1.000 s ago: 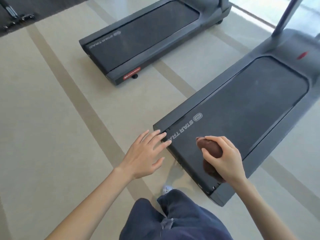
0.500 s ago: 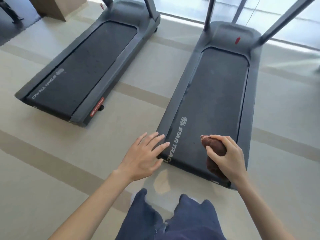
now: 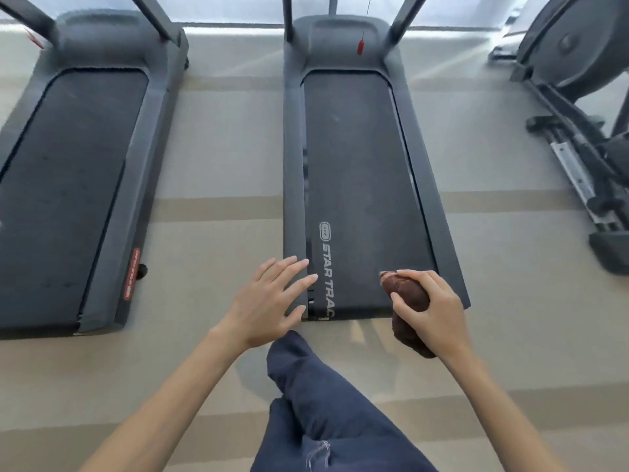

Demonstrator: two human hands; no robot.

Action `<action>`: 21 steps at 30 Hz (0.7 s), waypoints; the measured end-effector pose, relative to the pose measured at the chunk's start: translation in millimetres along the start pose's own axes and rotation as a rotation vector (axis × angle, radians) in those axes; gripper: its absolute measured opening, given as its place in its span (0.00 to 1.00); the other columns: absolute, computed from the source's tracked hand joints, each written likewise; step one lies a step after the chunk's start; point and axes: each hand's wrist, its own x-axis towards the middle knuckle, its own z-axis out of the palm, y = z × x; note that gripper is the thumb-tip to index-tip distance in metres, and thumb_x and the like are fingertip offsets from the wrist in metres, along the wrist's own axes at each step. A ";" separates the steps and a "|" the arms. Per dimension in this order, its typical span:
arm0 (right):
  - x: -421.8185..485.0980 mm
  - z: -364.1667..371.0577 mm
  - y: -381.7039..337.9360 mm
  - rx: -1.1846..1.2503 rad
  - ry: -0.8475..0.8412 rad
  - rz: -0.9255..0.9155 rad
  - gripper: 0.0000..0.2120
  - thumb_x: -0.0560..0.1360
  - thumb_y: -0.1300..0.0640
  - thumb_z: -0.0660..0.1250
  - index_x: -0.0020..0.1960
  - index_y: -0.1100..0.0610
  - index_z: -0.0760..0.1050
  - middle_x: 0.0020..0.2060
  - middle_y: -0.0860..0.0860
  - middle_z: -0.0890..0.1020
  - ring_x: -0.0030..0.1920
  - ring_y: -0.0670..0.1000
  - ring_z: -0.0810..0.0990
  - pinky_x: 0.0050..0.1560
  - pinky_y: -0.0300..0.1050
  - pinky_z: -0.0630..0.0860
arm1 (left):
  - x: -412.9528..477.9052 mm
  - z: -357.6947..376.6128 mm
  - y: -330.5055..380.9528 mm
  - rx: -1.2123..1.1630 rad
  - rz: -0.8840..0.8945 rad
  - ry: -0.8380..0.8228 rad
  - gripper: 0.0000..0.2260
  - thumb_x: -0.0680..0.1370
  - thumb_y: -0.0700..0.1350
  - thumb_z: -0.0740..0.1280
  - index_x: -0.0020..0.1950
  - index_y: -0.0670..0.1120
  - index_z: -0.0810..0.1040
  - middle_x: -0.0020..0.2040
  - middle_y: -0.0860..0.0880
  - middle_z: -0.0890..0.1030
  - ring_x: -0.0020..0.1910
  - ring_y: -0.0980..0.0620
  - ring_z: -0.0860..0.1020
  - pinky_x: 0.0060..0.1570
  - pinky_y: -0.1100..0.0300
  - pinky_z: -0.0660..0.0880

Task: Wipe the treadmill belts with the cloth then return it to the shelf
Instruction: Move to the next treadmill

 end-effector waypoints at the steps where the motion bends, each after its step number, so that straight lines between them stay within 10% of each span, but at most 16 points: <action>1: 5.7 7.0 -0.6 0.016 0.006 0.023 0.16 0.68 0.58 0.73 0.54 0.46 0.77 0.48 0.41 0.78 0.50 0.46 0.77 0.52 0.42 0.73 | 7.8 0.4 -11.1 0.002 0.019 -0.009 0.22 0.74 0.52 0.60 0.66 0.48 0.75 0.67 0.45 0.74 0.66 0.45 0.72 0.66 0.45 0.66; 21: 123.6 73.5 -37.0 -0.026 0.351 0.420 0.15 0.69 0.58 0.73 0.54 0.48 0.78 0.48 0.43 0.78 0.50 0.49 0.77 0.52 0.43 0.72 | 204.8 -14.5 -191.2 0.008 0.533 -0.140 0.22 0.76 0.52 0.65 0.69 0.49 0.71 0.70 0.47 0.71 0.71 0.46 0.66 0.70 0.47 0.61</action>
